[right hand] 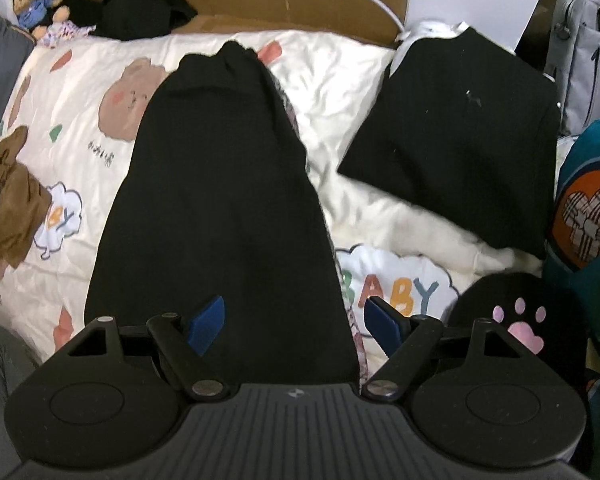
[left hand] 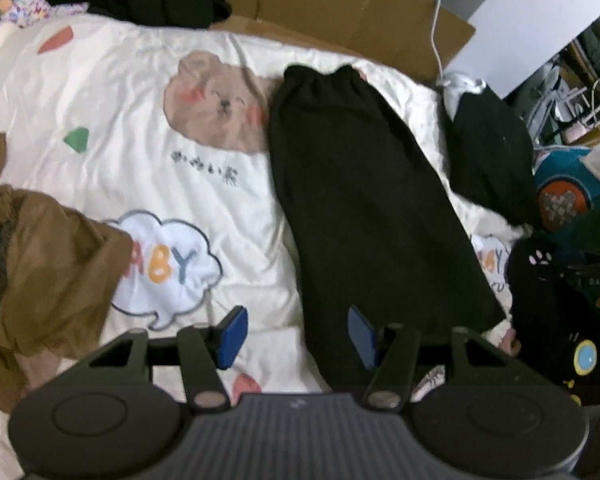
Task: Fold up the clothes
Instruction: 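Move both grippers along the trousers toward the leg hems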
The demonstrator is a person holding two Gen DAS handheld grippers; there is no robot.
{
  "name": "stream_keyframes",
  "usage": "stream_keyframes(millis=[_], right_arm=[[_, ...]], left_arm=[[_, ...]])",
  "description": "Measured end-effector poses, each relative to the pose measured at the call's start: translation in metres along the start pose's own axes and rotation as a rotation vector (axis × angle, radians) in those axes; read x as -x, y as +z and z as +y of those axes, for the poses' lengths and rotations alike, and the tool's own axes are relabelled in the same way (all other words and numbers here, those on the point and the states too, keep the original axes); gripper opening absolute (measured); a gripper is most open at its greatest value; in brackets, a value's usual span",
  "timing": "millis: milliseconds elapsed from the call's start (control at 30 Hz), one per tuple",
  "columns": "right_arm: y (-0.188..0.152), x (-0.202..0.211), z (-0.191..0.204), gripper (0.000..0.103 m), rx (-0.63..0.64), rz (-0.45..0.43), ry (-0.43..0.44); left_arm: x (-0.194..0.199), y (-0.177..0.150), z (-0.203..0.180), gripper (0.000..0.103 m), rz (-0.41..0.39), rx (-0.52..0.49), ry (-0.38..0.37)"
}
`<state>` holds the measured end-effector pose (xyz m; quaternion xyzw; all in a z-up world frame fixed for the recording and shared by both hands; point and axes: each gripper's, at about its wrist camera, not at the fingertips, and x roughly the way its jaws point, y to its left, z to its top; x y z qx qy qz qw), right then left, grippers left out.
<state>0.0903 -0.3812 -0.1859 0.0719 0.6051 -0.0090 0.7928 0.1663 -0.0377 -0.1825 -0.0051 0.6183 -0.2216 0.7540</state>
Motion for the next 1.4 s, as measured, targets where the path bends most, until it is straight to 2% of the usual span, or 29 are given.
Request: stream_keyframes(millis=[133, 200, 533, 600, 767, 933, 1200, 1400], right_arm=[[-0.011, -0.015, -0.004, 0.081, -0.037, 0.022, 0.016], [-0.018, -0.024, -0.008, 0.081, -0.057, 0.041, 0.023], [-0.036, -0.055, -0.035, 0.08, -0.154, 0.104, 0.019], [-0.038, -0.059, -0.04, 0.076, -0.173, 0.107, 0.032], [-0.047, -0.066, -0.05, 0.07, -0.191, 0.133, 0.038], [-0.049, -0.067, -0.055, 0.069, -0.185, 0.131, 0.025], [-0.051, -0.072, -0.065, 0.069, -0.21, 0.094, 0.073], [-0.057, -0.092, -0.069, 0.069, -0.229, 0.123, 0.076]], left_arm=[[-0.014, -0.008, -0.008, 0.059, 0.028, 0.04, -0.017], [-0.024, -0.015, -0.009, 0.059, 0.046, 0.076, -0.051], [-0.085, -0.047, -0.026, 0.057, 0.177, 0.146, -0.034], [-0.096, -0.055, -0.031, 0.051, 0.199, 0.144, -0.044], [-0.116, -0.067, -0.033, 0.041, 0.231, 0.18, -0.022], [-0.128, -0.071, -0.034, 0.041, 0.242, 0.203, -0.013], [-0.153, -0.079, -0.039, 0.035, 0.286, 0.24, -0.002], [-0.166, -0.088, -0.031, 0.035, 0.315, 0.259, 0.03]])
